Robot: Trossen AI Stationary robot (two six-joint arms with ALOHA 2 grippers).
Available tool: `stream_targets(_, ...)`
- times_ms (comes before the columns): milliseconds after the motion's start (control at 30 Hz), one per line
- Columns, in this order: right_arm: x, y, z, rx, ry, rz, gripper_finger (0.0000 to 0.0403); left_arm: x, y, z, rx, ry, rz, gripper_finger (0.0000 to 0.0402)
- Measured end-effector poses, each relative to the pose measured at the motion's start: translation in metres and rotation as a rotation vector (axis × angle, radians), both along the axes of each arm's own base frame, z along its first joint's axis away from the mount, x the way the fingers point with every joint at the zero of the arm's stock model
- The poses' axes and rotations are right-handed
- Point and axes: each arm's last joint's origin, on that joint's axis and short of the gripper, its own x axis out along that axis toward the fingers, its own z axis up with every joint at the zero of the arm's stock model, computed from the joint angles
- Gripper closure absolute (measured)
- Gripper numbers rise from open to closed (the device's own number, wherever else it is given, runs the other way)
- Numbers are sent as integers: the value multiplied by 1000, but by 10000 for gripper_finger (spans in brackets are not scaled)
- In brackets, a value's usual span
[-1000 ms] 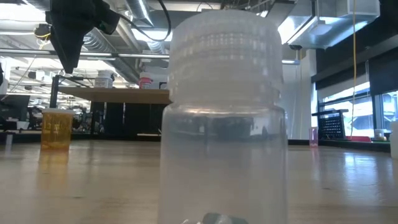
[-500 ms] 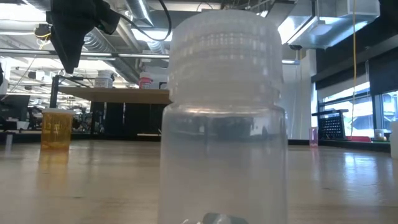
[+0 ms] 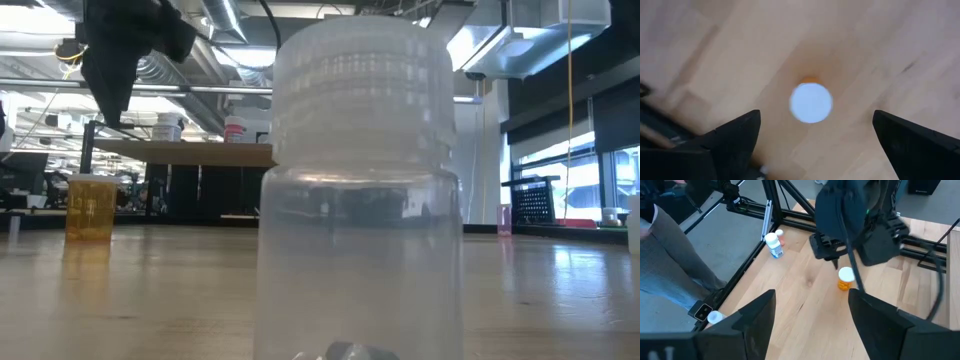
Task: Pick and place medicine bottles onto shelf by color
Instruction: Put the orange pill bottle on the shelf
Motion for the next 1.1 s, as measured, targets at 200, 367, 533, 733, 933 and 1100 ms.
stream_targets(200,0,0,0,0,-2,0,150,-5,-2,-24,-20,43,21,21)
stream_targets(367,0,0,0,0,-1,0,150,-6,-2,-42,-34,39,35,21)
stream_targets(533,0,0,0,0,-1,0,150,-7,-2,-53,-27,45,35,21)
stream_targets(733,0,0,0,-1,-4,0,150,-6,-2,-70,-35,20,36,21)
stream_targets(933,0,0,0,-1,-5,1,150,-10,-1,-80,-35,31,36,21)
stream_targets(1100,0,0,0,-1,-5,1,150,-9,-1,-80,-26,23,39,21)
